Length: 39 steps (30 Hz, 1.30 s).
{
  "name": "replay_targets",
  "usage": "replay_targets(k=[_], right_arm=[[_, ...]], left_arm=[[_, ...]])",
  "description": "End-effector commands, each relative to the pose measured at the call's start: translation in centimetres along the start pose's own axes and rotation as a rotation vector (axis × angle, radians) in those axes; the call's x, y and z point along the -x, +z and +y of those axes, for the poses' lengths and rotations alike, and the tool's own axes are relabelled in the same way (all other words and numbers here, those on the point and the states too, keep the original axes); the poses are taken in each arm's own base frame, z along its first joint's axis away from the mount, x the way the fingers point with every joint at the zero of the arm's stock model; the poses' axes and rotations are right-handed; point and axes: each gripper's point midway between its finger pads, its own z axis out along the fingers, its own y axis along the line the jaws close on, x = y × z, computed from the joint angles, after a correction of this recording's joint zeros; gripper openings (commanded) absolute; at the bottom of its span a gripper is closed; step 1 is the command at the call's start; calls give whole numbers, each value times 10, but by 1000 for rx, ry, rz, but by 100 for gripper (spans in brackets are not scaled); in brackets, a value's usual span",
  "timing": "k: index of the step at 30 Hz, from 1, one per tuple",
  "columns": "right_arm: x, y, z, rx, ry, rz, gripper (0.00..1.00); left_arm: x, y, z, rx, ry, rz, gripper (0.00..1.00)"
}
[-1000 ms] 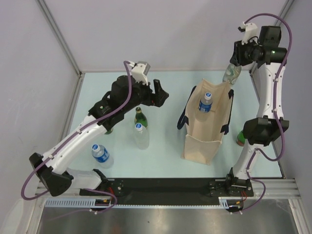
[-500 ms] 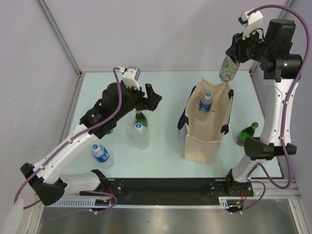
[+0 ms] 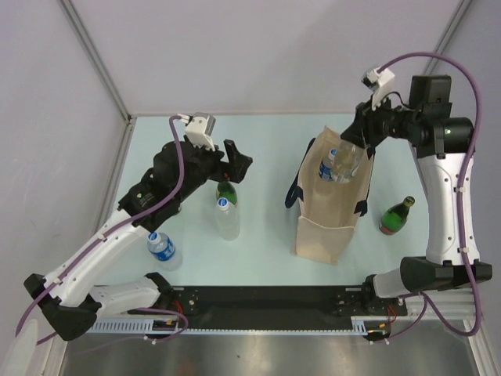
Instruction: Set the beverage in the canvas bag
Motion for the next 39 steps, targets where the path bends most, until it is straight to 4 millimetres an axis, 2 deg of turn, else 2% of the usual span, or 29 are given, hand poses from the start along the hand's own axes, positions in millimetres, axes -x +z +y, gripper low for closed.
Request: replay_targets(k=[1, 3, 4, 7, 8, 10, 12, 14, 15, 16, 18, 21, 31, 39], right_arm=[[7, -6, 26, 63, -98, -112, 0], [-1, 2, 25, 61, -104, -119, 0], [-17, 11, 25, 70, -86, -93, 0], [-22, 19, 22, 48, -125, -123, 0], [-37, 26, 22, 50, -111, -102, 0], [-47, 33, 16, 27, -112, -96, 0], [-61, 43, 9, 3, -112, -89, 0], [-64, 49, -1, -39, -130, -104, 0], [-78, 55, -4, -45, -116, -82, 0], [-78, 58, -8, -60, -128, -92, 0], [-93, 65, -15, -88, -121, -70, 0], [-105, 71, -28, -143, -121, -57, 0], [-116, 76, -62, -306, -110, -50, 0], [-125, 80, -102, -410, -33, -43, 0]], left_arm=[[9, -4, 4, 14, -18, -45, 93], [5, -4, 6, 17, -19, -40, 92], [5, -4, 6, 21, -21, -40, 92], [1, -4, 8, 25, -30, -42, 93], [-4, -4, 10, 28, -32, -33, 93], [-5, -5, 11, 32, -43, -40, 93], [-7, -6, 14, 36, -53, -45, 93], [-10, -6, 15, 42, -59, -44, 94], [-9, -7, 16, 43, -63, -48, 95], [-9, -7, 16, 44, -62, -50, 95], [-9, -7, 18, 48, -62, -52, 94], [-8, -9, 20, 56, -65, -58, 95], [-12, -10, 25, 69, -69, -53, 95], [-13, -7, 27, 71, -68, -47, 95]])
